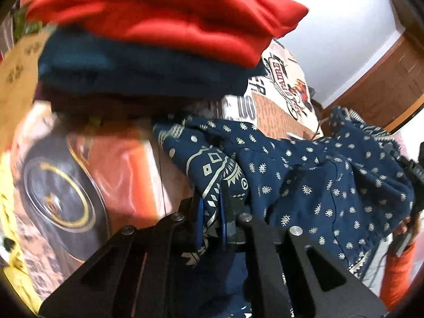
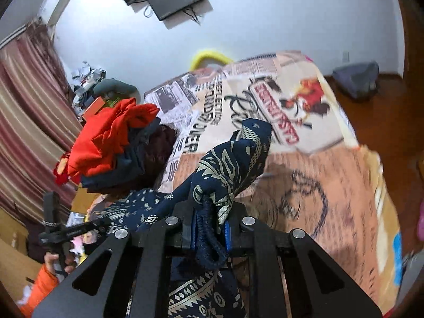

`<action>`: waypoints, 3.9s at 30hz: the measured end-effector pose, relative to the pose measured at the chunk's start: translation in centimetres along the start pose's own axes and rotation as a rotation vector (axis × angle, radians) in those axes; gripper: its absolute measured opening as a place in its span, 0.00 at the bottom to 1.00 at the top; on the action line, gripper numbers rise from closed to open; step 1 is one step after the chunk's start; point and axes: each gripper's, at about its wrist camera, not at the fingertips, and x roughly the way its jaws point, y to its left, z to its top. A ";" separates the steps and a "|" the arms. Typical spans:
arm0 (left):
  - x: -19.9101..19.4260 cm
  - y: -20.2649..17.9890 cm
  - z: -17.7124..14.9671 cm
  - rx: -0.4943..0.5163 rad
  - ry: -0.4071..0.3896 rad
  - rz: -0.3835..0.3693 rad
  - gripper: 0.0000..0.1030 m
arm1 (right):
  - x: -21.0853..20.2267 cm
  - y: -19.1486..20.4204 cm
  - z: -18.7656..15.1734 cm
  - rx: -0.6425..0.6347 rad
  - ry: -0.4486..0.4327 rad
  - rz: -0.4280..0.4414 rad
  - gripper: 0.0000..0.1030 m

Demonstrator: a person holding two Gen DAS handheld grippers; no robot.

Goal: Fold large clothes

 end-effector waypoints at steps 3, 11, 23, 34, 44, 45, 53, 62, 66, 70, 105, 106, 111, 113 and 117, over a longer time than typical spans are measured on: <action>0.2 0.3 0.4 0.001 -0.002 0.021 0.09 | 1.0 -1.0 0.1 0.013 0.008 -0.026 0.13; 3.8 4.7 -1.9 -0.093 0.106 0.048 0.10 | 6.8 -9.2 -2.8 0.161 0.188 -0.137 0.13; 3.7 2.1 -1.7 -0.008 0.058 0.145 0.17 | 5.0 -8.4 -4.7 0.099 0.221 -0.190 0.20; -2.5 -1.7 -1.7 0.127 -0.029 0.145 0.20 | -1.8 -4.6 -5.0 0.004 0.102 -0.215 0.27; -8.5 -2.8 -4.9 0.167 -0.114 0.133 0.45 | -7.1 -1.6 -6.8 -0.070 0.034 -0.232 0.56; -8.7 -2.6 -5.3 0.155 -0.118 0.132 0.46 | -7.4 -1.6 -7.1 -0.062 0.034 -0.223 0.60; -8.8 0.1 -9.9 0.070 -0.040 0.129 0.52 | -8.5 -2.2 -10.8 -0.030 0.057 -0.225 0.61; -5.0 2.4 -15.1 0.014 0.201 0.071 0.52 | -6.8 -5.2 -15.8 0.130 0.196 -0.181 0.61; -4.4 2.6 -16.5 -0.038 0.234 0.003 0.52 | -6.3 -5.6 -17.2 0.187 0.219 -0.139 0.61; -4.6 3.0 -17.4 -0.083 0.216 -0.008 0.53 | -6.1 -5.0 -18.0 0.171 0.211 -0.140 0.63; -3.7 2.1 -7.8 -0.046 0.017 0.094 0.07 | -2.1 -4.8 -10.4 0.075 0.050 -0.166 0.09; -3.5 2.3 -7.9 -0.056 0.030 0.093 0.07 | -2.2 -5.0 -10.6 0.085 0.057 -0.153 0.09; -4.3 0.9 -8.5 0.012 0.047 0.111 0.16 | -4.4 -4.2 -10.6 0.057 0.056 -0.129 0.14; -4.9 0.2 -8.8 0.037 0.042 0.123 0.40 | -5.4 -4.0 -10.6 0.048 0.056 -0.132 0.24; -5.6 -0.4 -9.7 0.055 0.037 0.123 0.55 | -6.1 -4.2 -11.3 0.064 0.029 -0.136 0.54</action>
